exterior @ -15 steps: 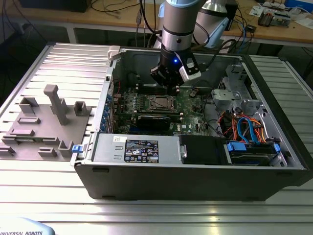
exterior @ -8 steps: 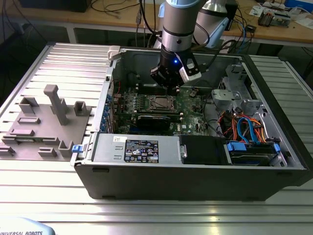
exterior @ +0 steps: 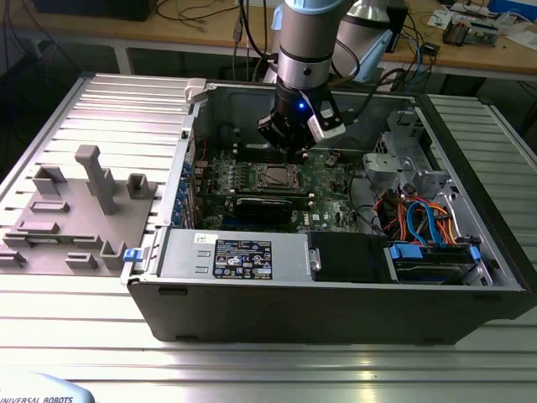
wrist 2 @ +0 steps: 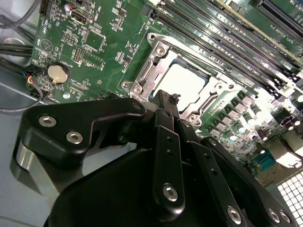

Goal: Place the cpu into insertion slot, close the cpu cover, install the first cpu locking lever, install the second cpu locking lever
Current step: 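Install the second cpu locking lever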

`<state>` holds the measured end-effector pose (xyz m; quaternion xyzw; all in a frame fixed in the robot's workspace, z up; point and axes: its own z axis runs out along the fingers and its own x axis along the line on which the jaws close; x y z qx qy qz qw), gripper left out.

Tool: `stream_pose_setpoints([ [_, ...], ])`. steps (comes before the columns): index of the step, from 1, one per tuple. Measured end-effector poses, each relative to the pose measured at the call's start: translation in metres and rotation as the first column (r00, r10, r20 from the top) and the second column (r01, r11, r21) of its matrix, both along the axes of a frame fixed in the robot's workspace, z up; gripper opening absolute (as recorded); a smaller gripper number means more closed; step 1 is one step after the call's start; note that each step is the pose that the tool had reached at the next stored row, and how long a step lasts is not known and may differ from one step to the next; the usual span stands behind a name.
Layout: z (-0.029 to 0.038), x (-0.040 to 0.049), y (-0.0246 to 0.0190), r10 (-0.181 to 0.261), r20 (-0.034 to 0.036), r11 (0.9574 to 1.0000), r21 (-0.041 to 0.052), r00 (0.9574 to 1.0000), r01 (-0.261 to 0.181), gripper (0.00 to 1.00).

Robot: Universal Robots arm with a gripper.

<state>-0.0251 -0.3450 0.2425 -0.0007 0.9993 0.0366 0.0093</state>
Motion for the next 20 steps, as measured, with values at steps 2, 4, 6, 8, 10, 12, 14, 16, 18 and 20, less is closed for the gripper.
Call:
stream_pose_setpoints([
  [2, 0.0, 0.0, -0.0003, 0.0, 0.0, 1.0, 0.0, 1.0, 0.0, 0.11],
  [4, 0.0, 0.0, -0.0004, 0.0, 0.0, 1.0, 0.0, 1.0, 0.0, 0.11],
  [6, 0.0, 0.0, -0.0004, 0.0, 0.0, 1.0, 0.0, 1.0, 0.0, 0.11],
  [8, 0.0, 0.0, -0.0007, 0.0, 0.0, 1.0, 0.0001, 1.0, 0.0, 0.11],
  [10, -0.0004, 0.0, -0.0015, 0.0, 0.0, 1.0, 0.0, 1.0, 0.0, 0.11],
  [12, -0.0008, 0.0, -0.0025, 0.0, -0.0001, 1.0, -0.0001, 1.0, 0.0, 0.11],
  [14, -0.0012, 0.0, -0.0042, 0.0, 0.0, 1.0, -0.0001, 1.0, 0.0, 0.11],
  [16, -0.0013, 0.0, -0.0056, 0.0, 0.0, 1.0, -0.0002, 1.0, 0.0, 0.11],
  [18, -0.001, -0.0001, -0.0057, 0.0, 0.0, 1.0, -0.0003, 1.0, 0.0, 0.11],
  [20, 0.001, 0.0, -0.0057, 0.0, -0.0001, 1.0, -0.0003, 1.0, 0.0, 0.11],
])
